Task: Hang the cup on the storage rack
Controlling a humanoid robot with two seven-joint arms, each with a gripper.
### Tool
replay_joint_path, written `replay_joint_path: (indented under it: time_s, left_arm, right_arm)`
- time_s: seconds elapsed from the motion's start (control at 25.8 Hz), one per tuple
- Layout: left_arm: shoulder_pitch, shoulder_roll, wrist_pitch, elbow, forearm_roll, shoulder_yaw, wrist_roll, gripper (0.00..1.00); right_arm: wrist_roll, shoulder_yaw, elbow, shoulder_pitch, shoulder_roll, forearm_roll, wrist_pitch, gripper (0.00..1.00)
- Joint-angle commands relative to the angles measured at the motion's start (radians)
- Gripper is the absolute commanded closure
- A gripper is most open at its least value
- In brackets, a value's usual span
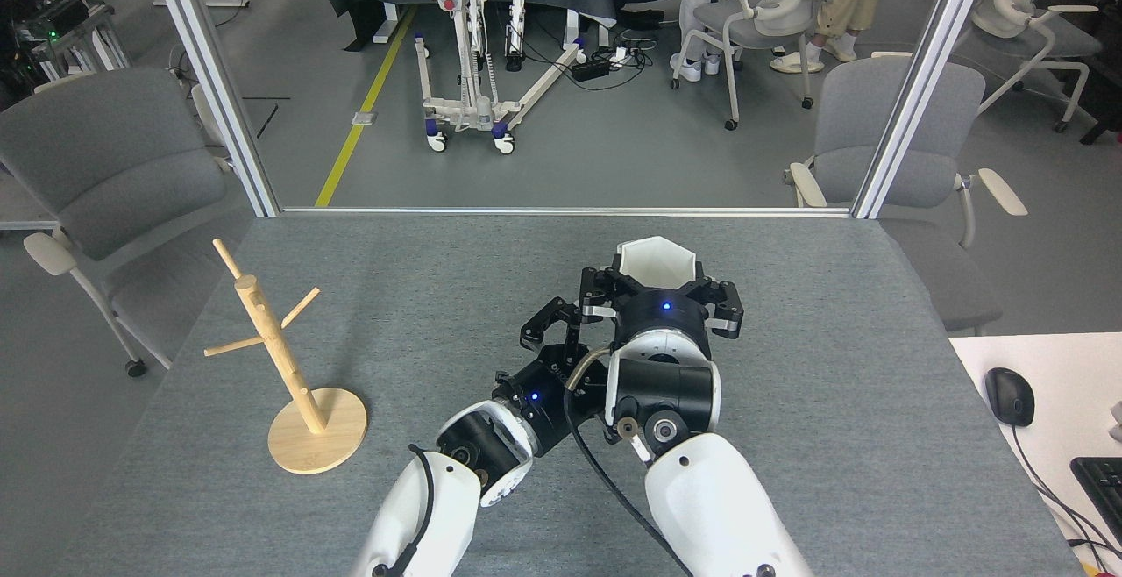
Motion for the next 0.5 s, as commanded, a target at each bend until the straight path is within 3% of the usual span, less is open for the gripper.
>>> replay_joint_path:
  time_s: [0.0, 0.46]
  left_arm:
    - [-0.003, 0.001, -0.012, 0.009, 0.010, 0.000, 0.006, 0.01]
    - [-0.046, -0.016, -0.001, 0.104, 0.011, 0.001, 0.006, 0.01]
  right_arm:
    - [-0.001, 0.002, 0.016, 0.000, 0.006, 0.000, 0.000, 1.00]
    - [-0.001, 0.057, 0.022, 0.002, 0.020, 0.007, 0.031, 1.00]
